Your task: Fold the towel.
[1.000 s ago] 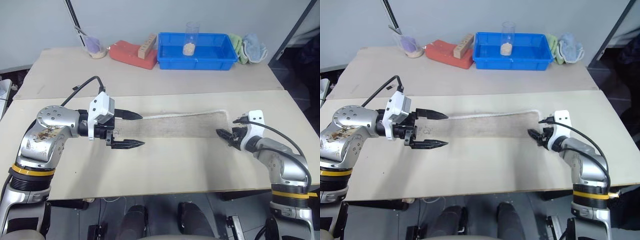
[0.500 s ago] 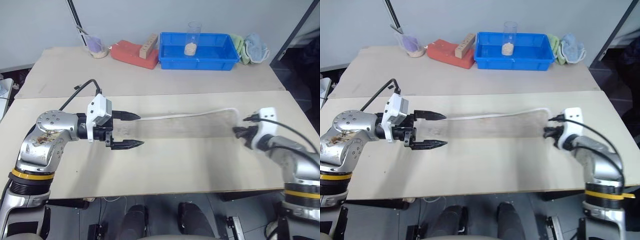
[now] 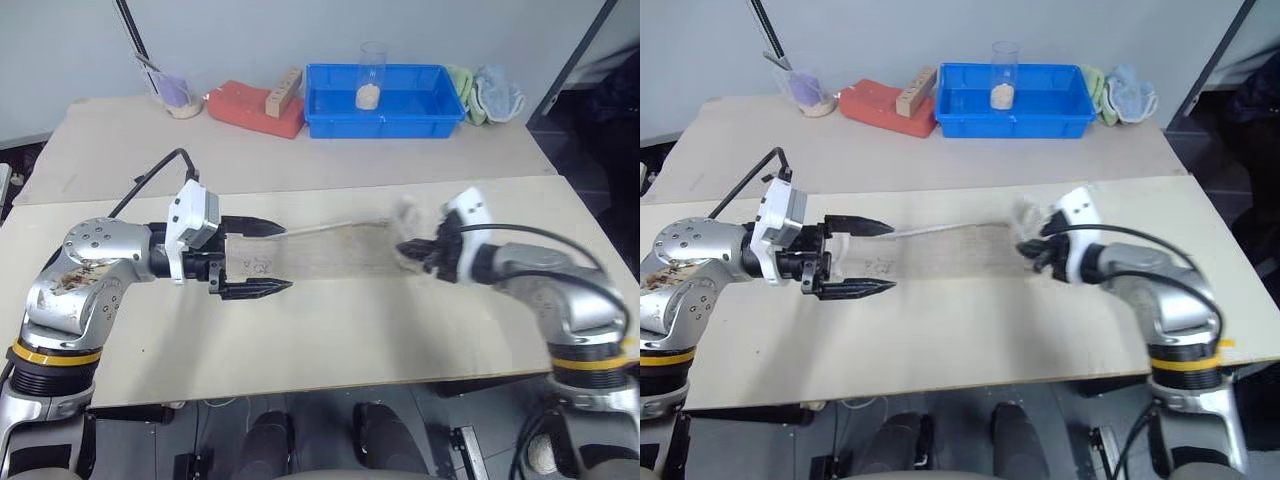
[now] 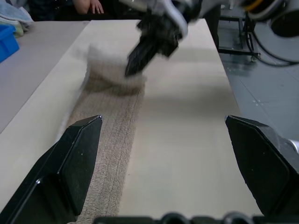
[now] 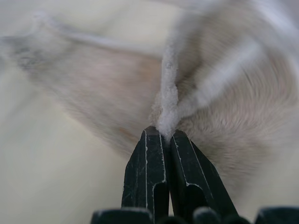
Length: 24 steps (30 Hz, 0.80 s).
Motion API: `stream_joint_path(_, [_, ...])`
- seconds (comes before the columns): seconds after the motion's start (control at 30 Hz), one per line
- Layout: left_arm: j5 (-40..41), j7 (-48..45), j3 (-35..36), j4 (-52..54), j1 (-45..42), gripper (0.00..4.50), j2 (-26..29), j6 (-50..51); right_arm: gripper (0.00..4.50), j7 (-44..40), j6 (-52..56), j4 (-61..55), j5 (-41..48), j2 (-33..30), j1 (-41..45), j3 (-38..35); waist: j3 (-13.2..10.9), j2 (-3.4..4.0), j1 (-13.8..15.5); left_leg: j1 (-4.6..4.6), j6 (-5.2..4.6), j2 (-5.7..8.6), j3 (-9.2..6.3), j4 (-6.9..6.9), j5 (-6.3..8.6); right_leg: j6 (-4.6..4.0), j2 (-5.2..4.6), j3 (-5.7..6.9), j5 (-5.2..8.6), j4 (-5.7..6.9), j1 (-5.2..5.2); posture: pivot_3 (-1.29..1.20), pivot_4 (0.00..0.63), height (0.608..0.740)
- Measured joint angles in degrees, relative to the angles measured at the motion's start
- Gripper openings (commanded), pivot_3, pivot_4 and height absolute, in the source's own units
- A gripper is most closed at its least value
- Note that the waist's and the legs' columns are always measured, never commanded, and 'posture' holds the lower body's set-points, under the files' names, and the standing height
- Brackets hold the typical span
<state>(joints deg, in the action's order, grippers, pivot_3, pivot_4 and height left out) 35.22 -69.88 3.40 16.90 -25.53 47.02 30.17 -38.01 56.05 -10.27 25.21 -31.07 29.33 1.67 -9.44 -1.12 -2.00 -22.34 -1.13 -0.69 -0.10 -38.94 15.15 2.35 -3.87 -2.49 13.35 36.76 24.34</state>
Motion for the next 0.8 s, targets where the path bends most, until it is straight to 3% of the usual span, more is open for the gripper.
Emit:
stream_joint_path(0.2, [0.67,1.58,0.16,2.52,1.39,4.5,0.2,0.43,0.03,1.94,-1.02,4.22,-2.51,3.67,3.26,4.61,0.0,0.0,0.82,0.01,0.01,0.2,0.01,-0.02,0.0,0.01,-0.21,0.0,0.0,0.0,-0.01,0.0,0.15,0.74])
stream_joint_path(0.6, [-1.69,8.54,1.37,2.95,4.9,4.5,-0.86,-0.16,4.12,2.7,-0.55,3.02,-1.58,5.29,3.48,4.43,0.0,0.0,1.07,0.03,0.0,0.17,-0.06,-0.01,0.0,0.01,-0.17,0.0,0.0,0.04,0.02,0.0,0.15,0.74])
stream_joint_path(0.8, [-2.21,31.39,10.39,8.73,17.67,4.5,-16.33,2.09,4.12,-5.46,-9.8,-4.11,-4.63,0.34,4.7,12.02,0.02,-0.02,0.66,0.06,-0.02,0.02,-0.26,0.01,0.02,0.02,-0.28,-0.02,-0.01,0.01,0.02,0.0,0.15,0.74])
